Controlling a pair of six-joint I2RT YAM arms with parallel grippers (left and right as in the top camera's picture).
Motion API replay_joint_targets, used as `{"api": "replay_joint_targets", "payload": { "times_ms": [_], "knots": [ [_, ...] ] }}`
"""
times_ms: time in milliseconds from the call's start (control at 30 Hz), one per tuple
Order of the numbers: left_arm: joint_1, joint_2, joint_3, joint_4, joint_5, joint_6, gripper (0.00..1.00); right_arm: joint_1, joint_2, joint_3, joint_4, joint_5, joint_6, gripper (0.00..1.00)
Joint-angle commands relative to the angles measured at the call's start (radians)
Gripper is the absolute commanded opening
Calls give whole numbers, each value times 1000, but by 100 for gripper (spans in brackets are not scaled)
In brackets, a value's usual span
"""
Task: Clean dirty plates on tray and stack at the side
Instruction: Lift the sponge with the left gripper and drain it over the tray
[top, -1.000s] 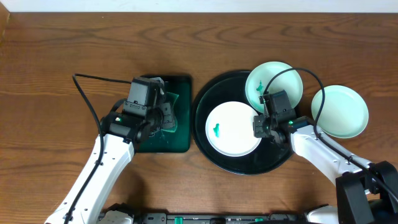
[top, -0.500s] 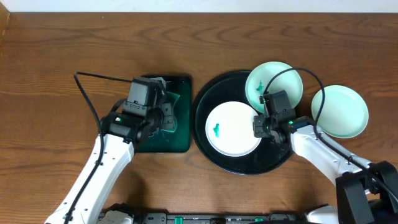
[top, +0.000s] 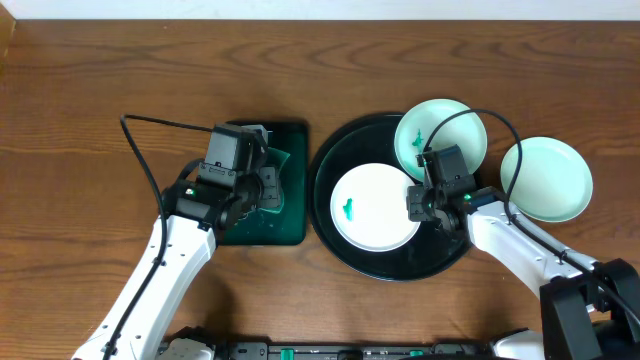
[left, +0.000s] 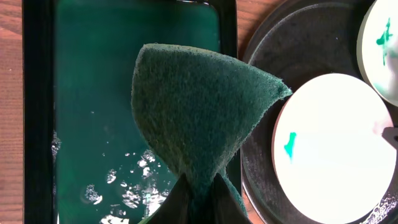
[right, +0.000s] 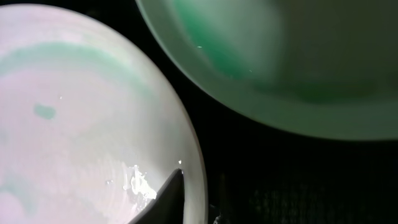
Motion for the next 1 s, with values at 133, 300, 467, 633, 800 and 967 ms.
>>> {"api": "replay_joint_targets", "payload": {
  "times_ms": [133, 300, 467, 633, 800, 967],
  "knots": [
    [1, 4, 23, -1, 8, 13, 8, -12, 34, -6, 21, 0, -2, 7],
    [1, 4, 23, 0, 6, 13, 7, -12, 31, -4, 21, -28, -2, 1],
    [1, 4, 23, 8, 1, 13, 7, -14, 17, -3, 11, -3, -2, 1],
    [2, 4, 24, 14, -74, -10, 7, -15, -37, -3, -19, 63, -2, 1],
    [2, 6, 38, 14, -130, -5, 7, -14, -39, -3, -33, 63, -1, 1],
    [2, 70, 151, -53, -130, -6, 7, -14, -39, -3, -39, 80, 21, 1]
  ]
}}
